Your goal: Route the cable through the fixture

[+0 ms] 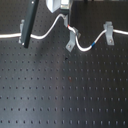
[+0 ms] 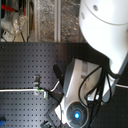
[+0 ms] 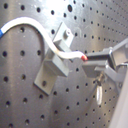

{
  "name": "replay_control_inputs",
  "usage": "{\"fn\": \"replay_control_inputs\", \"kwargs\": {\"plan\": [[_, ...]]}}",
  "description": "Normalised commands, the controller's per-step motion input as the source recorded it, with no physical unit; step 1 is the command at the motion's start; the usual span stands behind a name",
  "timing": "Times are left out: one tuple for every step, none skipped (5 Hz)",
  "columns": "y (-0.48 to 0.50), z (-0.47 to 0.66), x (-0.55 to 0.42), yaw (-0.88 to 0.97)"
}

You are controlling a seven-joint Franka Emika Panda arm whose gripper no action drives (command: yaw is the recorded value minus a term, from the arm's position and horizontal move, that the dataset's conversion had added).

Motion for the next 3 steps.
{"fn": "replay_control_inputs", "kwargs": {"plan": [[-0.156, 0.36, -0.183, -0.26], [-0.268, 0.39, -0.271, -0.27], [-0.011, 0.06, -0.015, -0.15]]}}
